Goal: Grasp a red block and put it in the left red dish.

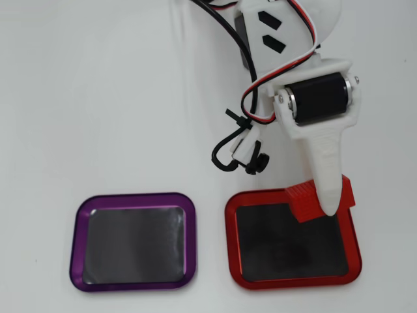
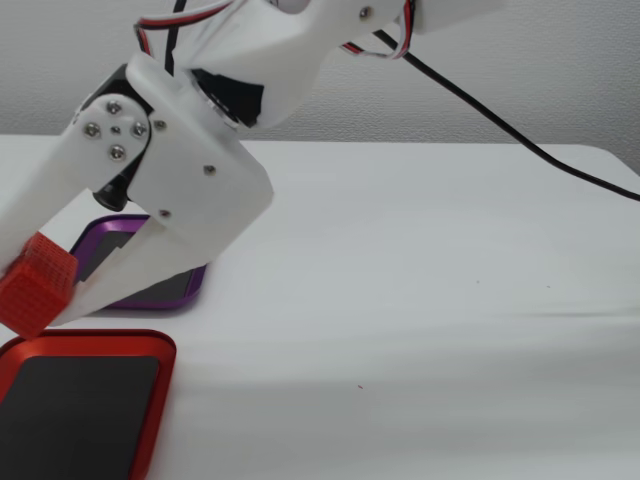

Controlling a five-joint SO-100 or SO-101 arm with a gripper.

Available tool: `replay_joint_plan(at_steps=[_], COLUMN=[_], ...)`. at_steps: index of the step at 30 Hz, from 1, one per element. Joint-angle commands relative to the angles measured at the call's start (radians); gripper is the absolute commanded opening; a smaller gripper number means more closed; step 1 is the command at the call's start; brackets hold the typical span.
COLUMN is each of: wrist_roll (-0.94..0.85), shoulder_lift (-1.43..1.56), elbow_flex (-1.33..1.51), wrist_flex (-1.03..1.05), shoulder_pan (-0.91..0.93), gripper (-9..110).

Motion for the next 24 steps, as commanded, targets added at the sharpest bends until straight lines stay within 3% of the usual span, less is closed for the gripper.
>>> replay_joint_plan(at_steps=[1,24], wrist_roll=[-0.008,-0.009], shoulder_lift=[0.012,0.026], elbow_flex=[-0.04,-0.04], wrist_flex=[0.031,0.072], shoulder_pan=[-0.009,-0.008], gripper=[4,12])
